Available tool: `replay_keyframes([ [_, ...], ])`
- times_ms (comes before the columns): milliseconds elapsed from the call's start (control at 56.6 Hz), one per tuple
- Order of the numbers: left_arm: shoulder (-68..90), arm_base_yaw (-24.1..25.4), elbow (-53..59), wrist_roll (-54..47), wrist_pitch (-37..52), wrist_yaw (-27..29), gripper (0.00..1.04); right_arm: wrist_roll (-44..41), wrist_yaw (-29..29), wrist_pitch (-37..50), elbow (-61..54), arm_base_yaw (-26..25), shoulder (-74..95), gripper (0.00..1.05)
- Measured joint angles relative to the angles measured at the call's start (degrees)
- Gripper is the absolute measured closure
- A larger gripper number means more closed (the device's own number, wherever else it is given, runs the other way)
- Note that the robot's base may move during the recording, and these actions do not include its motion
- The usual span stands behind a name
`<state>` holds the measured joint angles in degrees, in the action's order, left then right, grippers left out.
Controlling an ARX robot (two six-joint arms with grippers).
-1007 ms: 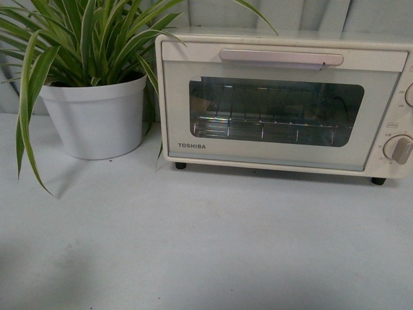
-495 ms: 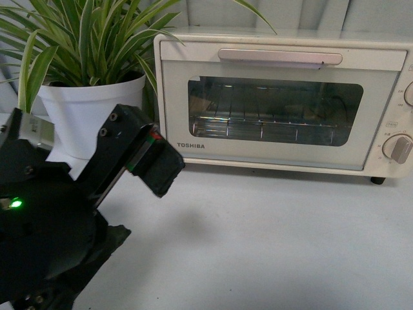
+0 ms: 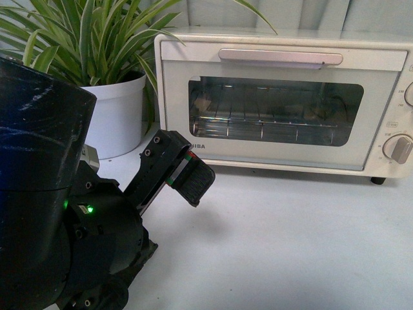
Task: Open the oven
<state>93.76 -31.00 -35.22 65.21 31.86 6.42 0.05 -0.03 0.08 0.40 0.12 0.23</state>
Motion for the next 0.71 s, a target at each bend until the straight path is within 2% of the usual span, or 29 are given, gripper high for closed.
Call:
replay_keyframes([
  [212, 2.0, -0.1, -1.9, 1.5, 0.0, -0.4, 0.06, 0.0, 0.0, 0.0, 0.0, 0.0, 0.0, 0.09],
  [300, 2.3, -0.2, -2.3, 1.5, -0.2, -0.3, 0.06, 3.0, -6.0, 2.8, 0.2, -1.2, 3.2, 0.09],
  [336, 2.3, -0.3, -2.4, 1.5, -0.3, -0.2, 0.06, 3.6, -6.6, 5.2, 0.8, -1.1, 6.3, 0.09],
  [495, 2.3, -0.4, -2.5, 1.6, -0.4, -0.1, 0.06, 5.5, -3.9, 16.1, 9.3, 3.5, 28.0, 0.09],
  [707, 2.3, -0.4, -2.5, 1.6, -0.5, -0.1, 0.06, 8.4, 1.7, 17.5, 25.0, 10.3, 52.0, 0.09],
])
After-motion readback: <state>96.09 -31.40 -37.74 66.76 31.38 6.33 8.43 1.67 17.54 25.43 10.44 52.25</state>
